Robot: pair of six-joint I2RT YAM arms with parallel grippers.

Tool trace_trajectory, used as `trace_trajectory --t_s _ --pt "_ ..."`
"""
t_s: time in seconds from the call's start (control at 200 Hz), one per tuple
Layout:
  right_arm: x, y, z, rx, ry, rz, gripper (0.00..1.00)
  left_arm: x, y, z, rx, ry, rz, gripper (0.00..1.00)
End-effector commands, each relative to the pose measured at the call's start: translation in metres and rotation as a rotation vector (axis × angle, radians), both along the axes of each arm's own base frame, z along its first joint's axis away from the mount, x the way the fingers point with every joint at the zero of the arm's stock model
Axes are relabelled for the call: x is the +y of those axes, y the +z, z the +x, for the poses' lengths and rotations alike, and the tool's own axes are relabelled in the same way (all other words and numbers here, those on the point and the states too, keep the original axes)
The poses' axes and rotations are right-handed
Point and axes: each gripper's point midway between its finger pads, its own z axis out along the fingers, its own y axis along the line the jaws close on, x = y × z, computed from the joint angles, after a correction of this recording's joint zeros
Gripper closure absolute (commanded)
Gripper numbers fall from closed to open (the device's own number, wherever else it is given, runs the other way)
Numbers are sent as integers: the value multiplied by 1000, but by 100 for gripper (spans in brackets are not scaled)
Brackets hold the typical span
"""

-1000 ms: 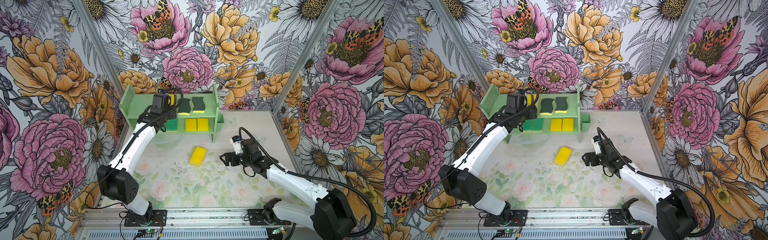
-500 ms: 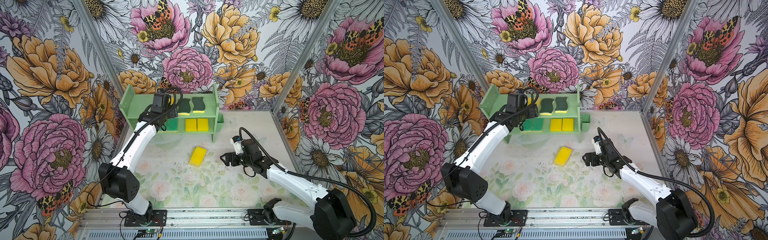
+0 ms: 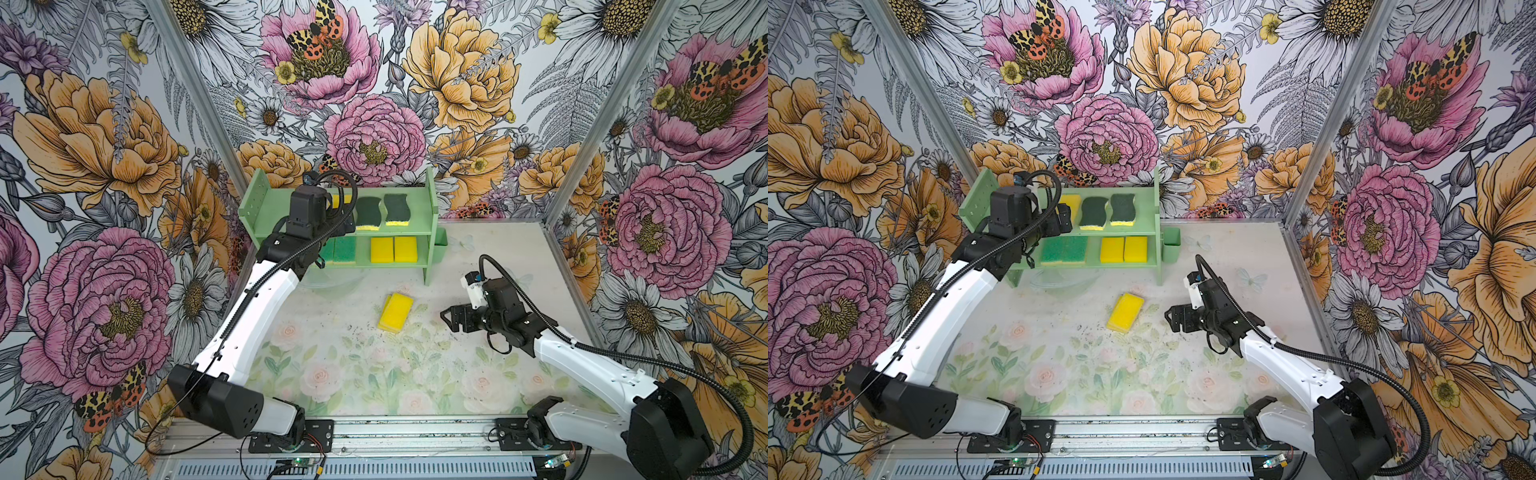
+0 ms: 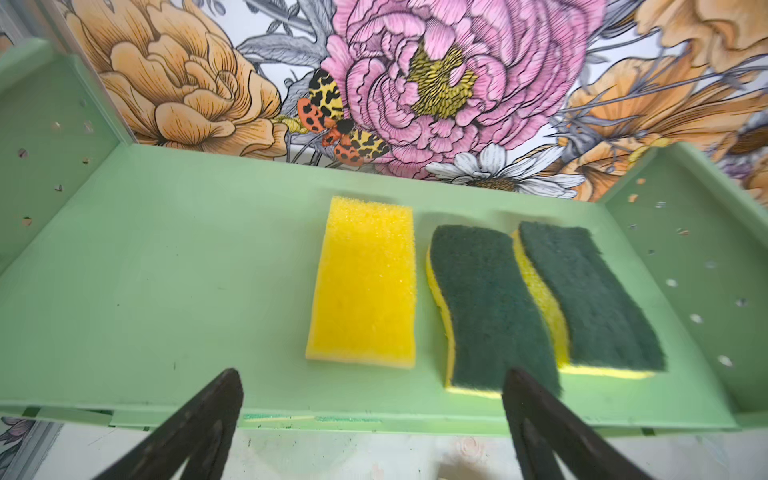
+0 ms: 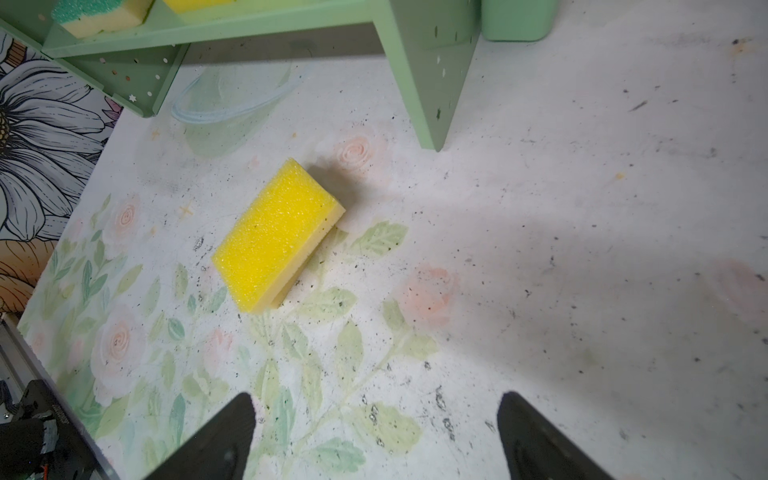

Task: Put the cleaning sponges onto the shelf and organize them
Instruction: 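Open the left gripper and draw it back toward the remaining yellow sponge, then lower the left gripper onto the remaining yellow sponge and close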

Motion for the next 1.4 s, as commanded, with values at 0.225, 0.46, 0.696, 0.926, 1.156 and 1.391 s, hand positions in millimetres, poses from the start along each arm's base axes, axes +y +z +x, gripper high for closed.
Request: trace_trajectory --t_s 0.225,0.46,0.696,0.926,1.156,1.391 --pt "0 6 2 -17 7 12 7 -48 -75 -66 29 -180 32 1" --pt "-4 1 3 -8 -8 -1 7 -70 -166 -94 121 -255 -12 1" --pt "-5 -3 3 4 -14 -8 7 -97 -215 -109 146 -327 -31 1" --pt "-7 -8 5 16 -25 -18 7 -128 -247 -119 155 -376 8 1" --pt "-8 -12 4 26 -27 -19 7 -160 -263 -129 124 -425 54 1" --pt "-11 -15 4 30 -32 -28 7 -166 -275 -139 54 -436 71 1"
